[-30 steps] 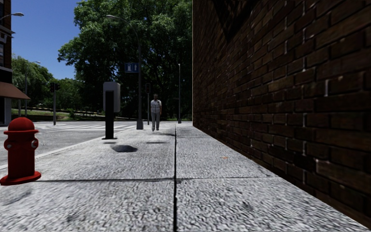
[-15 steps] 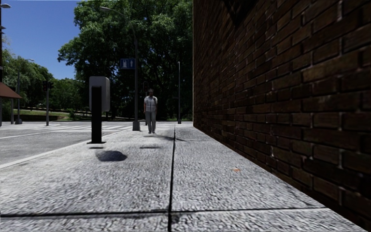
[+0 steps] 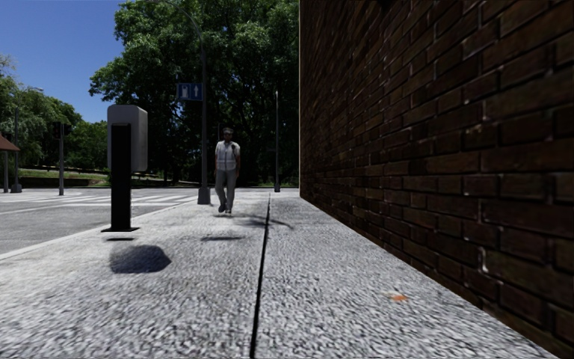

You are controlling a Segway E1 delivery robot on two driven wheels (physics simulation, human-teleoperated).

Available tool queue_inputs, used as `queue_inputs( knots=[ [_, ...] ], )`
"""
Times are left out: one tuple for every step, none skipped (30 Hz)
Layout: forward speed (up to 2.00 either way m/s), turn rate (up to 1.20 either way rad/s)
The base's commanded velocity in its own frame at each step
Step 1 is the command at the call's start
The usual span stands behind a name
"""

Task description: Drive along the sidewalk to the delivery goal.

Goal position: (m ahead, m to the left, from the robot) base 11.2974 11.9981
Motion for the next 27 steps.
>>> queue_inputs(
  knots=[
    [1.6, 0.0],
    [1.6, -0.36],
    [1.6, -0.36],
    [1.6, -0.94],
    [1.6, -1.04],
    [1.6, -0.12],
    [1.6, 0.0],
    [1.6, 0.0],
    [1.6, 0.0],
    [1.6, 0.0],
    [1.6, 0.0],
    [1.6, 0.0],
    [1.6, 0.0],
    [1.6, 0.0],
    [1.6, 0.0],
    [1.6, 0.0],
    [1.6, 0.0],
    [1.6, 0.0],
    [1.6, 0.0],
    [1.6, 0.0],
    [1.6, 0.0],
    [1.6, 0.0],
    [1.6, 0.0],
    [1.6, 0.0],
    [1.6, 0.0],
    [1.6, 0.0],
    [1.6, 0.0]
  ],
)
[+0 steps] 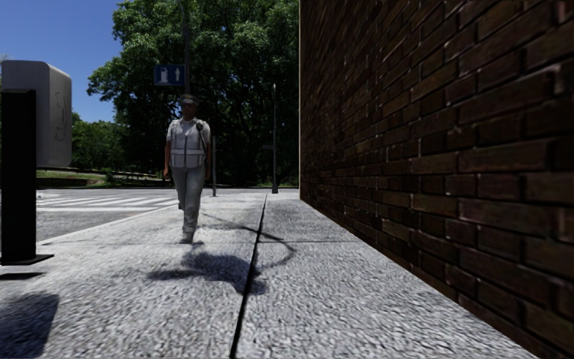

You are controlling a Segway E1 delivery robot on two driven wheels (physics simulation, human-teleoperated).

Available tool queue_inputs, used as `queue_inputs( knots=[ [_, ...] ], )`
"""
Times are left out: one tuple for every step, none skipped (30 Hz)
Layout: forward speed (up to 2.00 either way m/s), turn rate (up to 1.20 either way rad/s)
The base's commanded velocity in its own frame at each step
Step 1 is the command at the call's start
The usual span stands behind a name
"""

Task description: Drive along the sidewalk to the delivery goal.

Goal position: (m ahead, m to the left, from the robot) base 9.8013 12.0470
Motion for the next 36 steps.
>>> queue_inputs(
  knots=[
    [1.6, 0.0],
    [1.6, 0.0],
    [1.6, 0.0],
    [1.6, 0.0],
    [1.6, 0.0],
    [1.6, 0.0],
    [1.6, 0.0],
    [1.6, 0.0],
    [1.6, 0.0],
    [1.6, 0.0],
    [1.6, 0.0],
    [1.6, 0.0],
    [1.6, 0.0],
    [1.6, 0.0],
    [1.6, 0.0],
    [1.6, 0.0],
    [1.6, 0.0],
    [1.6, 0.0],
    [1.6, 0.0],
    [1.6, 0.0],
    [1.6, 0.0],
    [1.6, 0.0],
    [1.6, 0.0],
    [1.6, 0.0],
    [1.6, 0.0],
    [1.6, 0.0],
    [1.6, 0.0],
    [1.6, 0.0],
    [1.6, 0.0],
    [1.6, 0.0],
    [1.6, 0.0],
    [1.6, 0.0],
    [1.6, 0.0],
    [1.6, 0.0],
    [1.6, 0.0],
    [1.6, 0.0]
  ],
)
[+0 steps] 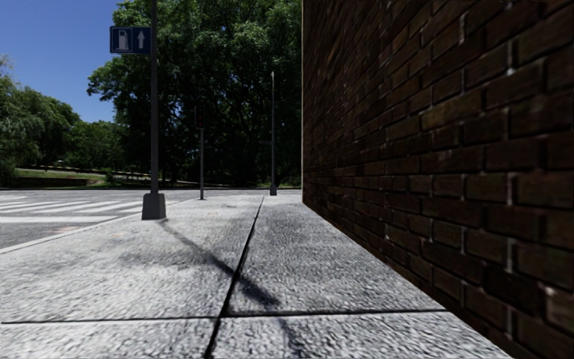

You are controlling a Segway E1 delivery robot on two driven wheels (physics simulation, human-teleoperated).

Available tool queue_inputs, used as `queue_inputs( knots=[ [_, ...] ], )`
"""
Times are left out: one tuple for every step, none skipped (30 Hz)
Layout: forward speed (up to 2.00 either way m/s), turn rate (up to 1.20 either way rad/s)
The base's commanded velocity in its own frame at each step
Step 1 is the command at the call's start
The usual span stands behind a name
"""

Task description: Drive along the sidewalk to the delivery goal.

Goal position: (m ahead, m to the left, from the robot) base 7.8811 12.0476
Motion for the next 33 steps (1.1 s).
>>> queue_inputs(
  knots=[
    [1.6, 0.0],
    [1.6, 0.0],
    [1.6, 0.0],
    [1.6, 0.0],
    [1.6, 0.0],
    [1.6, 0.0],
    [1.6, 0.0],
    [1.6, 0.0],
    [1.6, 0.0],
    [1.6, 0.0],
    [1.6, 0.04],
    [1.6, 0.04],
    [1.6, 0.15],
    [1.6, 0.28],
    [1.6, 0.47],
    [1.6, 0.72],
    [1.6, 1.2],
    [1.6, 1.2],
    [1.6, 1.2],
    [1.6, 1.2],
    [1.6, 0.73],
    [1.6, 0.19],
    [1.6, 0.19],
    [1.6, 0.08],
    [1.6, 0.02],
    [1.6, 0.0],
    [1.6, 0.0],
    [1.6, 0.0],
    [1.6, 0.0],
    [1.6, 0.0],
    [1.6, 0.0],
    [1.6, 0.0],
    [1.6, 0.0]
  ],
)
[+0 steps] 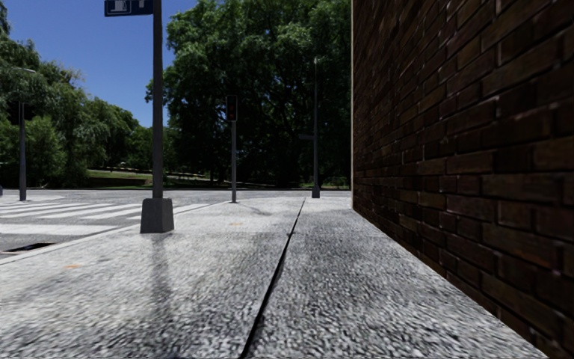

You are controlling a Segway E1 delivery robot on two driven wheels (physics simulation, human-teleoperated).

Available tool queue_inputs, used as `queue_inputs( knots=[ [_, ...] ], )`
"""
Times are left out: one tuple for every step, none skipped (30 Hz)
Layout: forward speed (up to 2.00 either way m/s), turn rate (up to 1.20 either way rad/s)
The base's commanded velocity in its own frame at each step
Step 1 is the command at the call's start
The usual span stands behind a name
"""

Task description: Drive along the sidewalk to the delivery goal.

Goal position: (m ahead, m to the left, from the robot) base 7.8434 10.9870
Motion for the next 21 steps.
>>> queue_inputs(
  knots=[
    [1.6, 0.0],
    [1.6, 0.0],
    [1.6, 0.0],
    [1.6, 0.0],
    [1.6, 0.0],
    [1.6, 0.0],
    [1.6, 0.0],
    [1.6, 0.0],
    [1.6, 0.0],
    [1.6, 0.0],
    [1.6, 0.0],
    [1.6, 0.0],
    [1.6, 0.0],
    [1.6, 0.0],
    [1.6, 0.0],
    [1.6, 0.0],
    [1.6, 0.0],
    [1.6, 0.0],
    [1.6, 0.0],
    [1.6, 0.0],
    [1.6, 0.0]
  ],
)
